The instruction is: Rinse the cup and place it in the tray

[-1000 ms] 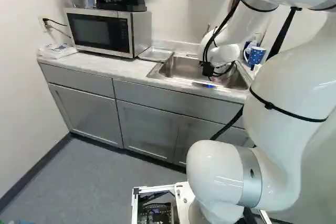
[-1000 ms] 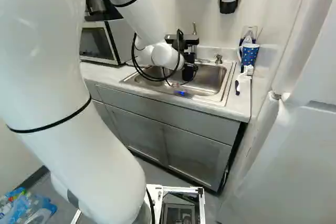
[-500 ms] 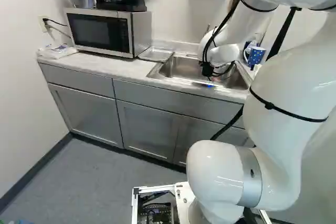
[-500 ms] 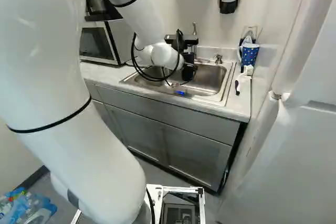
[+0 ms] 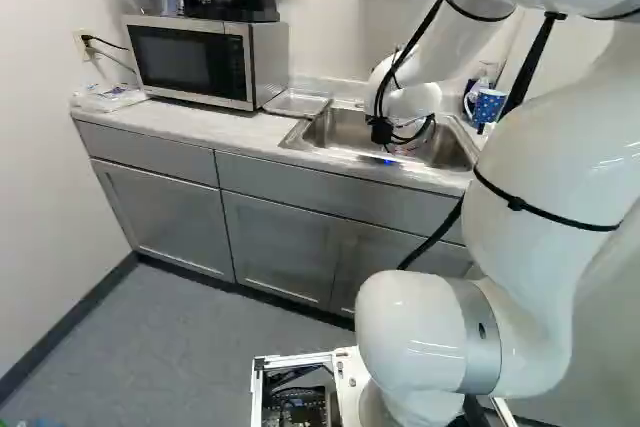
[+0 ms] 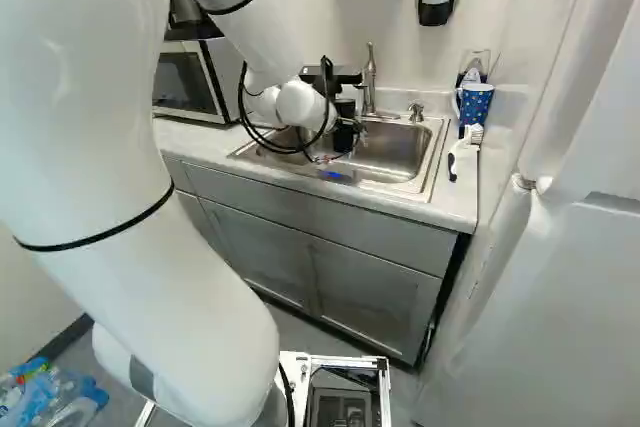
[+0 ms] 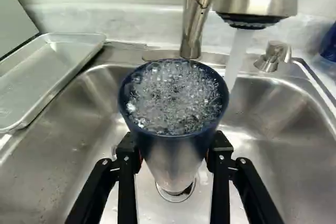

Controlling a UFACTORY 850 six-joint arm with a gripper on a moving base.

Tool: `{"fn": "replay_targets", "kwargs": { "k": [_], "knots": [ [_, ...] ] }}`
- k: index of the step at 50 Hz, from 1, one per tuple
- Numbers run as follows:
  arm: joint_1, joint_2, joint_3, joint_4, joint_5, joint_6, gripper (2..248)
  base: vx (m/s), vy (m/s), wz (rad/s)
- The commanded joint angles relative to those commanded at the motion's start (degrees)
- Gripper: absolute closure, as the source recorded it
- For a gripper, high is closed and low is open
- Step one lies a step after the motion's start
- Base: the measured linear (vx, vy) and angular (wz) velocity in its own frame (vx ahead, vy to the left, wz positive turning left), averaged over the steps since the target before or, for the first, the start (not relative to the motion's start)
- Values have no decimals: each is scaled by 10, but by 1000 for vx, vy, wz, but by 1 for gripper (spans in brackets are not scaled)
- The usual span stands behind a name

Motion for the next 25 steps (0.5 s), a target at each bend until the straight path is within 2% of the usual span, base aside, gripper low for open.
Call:
{"fn": "replay_targets", "kwargs": {
  "k": [25],
  "knots": [
    [45, -16, -17, 0, 0, 0, 125, 0, 0, 0]
  ]
}}
